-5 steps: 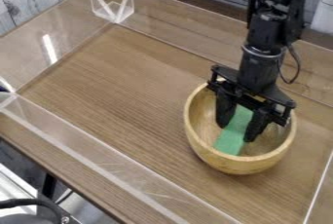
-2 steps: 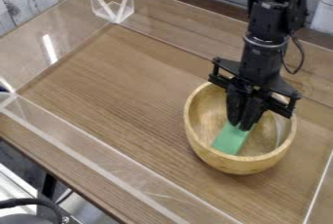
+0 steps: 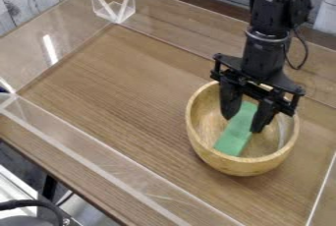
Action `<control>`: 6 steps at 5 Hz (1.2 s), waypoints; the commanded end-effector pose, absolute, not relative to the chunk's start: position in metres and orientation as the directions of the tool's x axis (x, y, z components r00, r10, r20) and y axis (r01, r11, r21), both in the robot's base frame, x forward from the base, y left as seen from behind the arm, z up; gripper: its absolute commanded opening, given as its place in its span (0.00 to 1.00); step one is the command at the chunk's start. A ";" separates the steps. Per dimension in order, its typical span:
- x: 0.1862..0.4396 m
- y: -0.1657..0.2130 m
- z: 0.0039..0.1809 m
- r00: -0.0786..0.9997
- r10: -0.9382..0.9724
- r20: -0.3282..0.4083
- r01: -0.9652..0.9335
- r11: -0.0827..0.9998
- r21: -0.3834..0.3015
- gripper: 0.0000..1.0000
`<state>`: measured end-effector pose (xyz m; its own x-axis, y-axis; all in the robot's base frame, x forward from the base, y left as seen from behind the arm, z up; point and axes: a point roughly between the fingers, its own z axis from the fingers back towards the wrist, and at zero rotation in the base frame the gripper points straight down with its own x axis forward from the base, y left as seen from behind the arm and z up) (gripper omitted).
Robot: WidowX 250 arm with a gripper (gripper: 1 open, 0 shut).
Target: Remove the green block from inside the brown bowl and put it on the table
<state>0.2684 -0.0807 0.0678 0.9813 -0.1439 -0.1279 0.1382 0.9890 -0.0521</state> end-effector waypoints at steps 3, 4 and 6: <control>0.286 -0.085 0.076 0.988 -0.142 -0.053 0.139 0.989 -0.058 1.00; 0.288 -0.084 0.067 0.989 -0.136 -0.066 0.132 0.990 -0.051 1.00; 0.291 -0.084 0.061 0.990 -0.125 -0.072 0.122 0.991 -0.047 1.00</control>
<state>0.2807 -0.0816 0.0487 0.9839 -0.1254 -0.1275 0.1213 0.9919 -0.0388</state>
